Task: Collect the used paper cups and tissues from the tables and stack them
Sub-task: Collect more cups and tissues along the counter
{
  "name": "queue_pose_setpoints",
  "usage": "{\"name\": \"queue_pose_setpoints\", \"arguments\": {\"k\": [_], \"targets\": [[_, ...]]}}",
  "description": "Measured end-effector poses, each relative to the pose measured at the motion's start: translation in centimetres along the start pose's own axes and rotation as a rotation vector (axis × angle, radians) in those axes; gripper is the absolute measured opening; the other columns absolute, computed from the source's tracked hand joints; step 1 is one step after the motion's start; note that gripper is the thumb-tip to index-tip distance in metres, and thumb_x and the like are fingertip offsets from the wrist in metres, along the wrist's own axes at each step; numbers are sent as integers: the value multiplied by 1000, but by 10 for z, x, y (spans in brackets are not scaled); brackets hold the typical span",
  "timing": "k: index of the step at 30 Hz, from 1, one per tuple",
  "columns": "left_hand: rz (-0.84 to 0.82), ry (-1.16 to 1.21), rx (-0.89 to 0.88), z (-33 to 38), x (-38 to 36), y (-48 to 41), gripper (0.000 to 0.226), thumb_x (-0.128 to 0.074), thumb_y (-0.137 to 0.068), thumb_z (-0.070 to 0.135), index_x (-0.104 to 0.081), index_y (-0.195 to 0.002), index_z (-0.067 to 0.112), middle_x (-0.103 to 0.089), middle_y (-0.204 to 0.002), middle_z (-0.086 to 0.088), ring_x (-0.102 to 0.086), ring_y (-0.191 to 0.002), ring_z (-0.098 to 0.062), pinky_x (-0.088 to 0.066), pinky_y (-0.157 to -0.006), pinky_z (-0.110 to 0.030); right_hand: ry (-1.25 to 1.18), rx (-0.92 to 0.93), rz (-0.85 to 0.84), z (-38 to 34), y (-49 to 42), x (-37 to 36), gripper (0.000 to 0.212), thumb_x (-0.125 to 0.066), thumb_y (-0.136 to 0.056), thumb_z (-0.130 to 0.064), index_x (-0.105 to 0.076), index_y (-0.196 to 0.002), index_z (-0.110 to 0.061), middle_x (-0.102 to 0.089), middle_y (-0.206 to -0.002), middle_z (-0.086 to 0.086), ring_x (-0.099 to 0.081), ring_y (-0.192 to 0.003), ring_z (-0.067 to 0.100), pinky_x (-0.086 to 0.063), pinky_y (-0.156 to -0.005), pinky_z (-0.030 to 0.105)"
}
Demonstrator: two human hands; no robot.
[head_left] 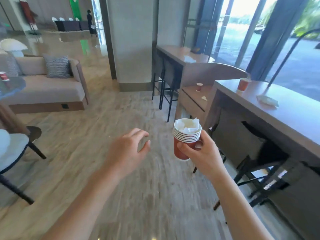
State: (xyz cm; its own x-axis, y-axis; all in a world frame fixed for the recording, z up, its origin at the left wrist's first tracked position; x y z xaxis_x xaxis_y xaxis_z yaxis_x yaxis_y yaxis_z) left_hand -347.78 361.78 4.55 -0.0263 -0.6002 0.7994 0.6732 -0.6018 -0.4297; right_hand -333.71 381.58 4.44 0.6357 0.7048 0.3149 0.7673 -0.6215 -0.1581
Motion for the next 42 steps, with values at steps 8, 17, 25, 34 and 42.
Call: {"name": "queue_pose_setpoints", "arguments": {"k": [8, 17, 25, 34, 42], "targets": [[-140, 50, -241, -3, -53, -152, 27, -47, -95, 47, -61, -114, 33, -59, -117, 20, -62, -96, -12, -47, -75, -30, 47, -55, 247, 3, -85, 22, 45, -86, -77, -32, -58, -108, -49, -73, -106, -22, -69, -100, 0, -60, -88, 30], [-222, 113, -427, 46, -151, -280, 25, -49, -96, 42, -62, -114, 31, -61, -118, 19, -59, -100, -5, -39, -77, -21, 63, -94, 444, 46, -187, 88, 52, -88, -78, -30, -59, -120, -40, -73, -110, -16, -69, -103, 3, -59, -91, 30], [-189, 110, -427, 73, -202, -395, 18, -50, -94, 40, -63, -106, 33, -61, -111, 21, -54, -90, 0, -39, -75, -21, 43, -55, 439, 71, -309, 130, 48, -87, -78, -35, -59, -116, -47, -72, -106, -26, -68, -102, -2, -59, -91, 29], [-261, 233, -521, 109, -289, -479, 23, -53, -94, 38, -66, -110, 29, -64, -111, 19, -58, -91, 1, -50, -82, -27, 87, -137, 565, 111, -382, 184, 46, -87, -77, -32, -61, -113, -44, -72, -105, -27, -68, -102, 0, -58, -90, 29], [-343, 339, -691, 157, -375, -577, 27, -50, -92, 44, -66, -109, 28, -65, -110, 19, -63, -89, -4, -53, -81, -29, 159, -249, 771, 138, -442, 237, 55, -88, -74, -37, -62, -122, -41, -74, -108, -22, -70, -101, 4, -60, -95, 38]]}}
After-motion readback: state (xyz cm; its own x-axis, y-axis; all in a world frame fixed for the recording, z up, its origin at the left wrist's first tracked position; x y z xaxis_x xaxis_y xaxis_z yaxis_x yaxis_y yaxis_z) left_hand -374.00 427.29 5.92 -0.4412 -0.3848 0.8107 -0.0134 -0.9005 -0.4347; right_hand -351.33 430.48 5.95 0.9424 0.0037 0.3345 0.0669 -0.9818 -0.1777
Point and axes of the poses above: each hand's wrist, its own y-axis away from the middle knuckle, its own x-axis out of the back of the hand, z = x × y, the point moved 2 cm from there along -y, towards the middle knuckle
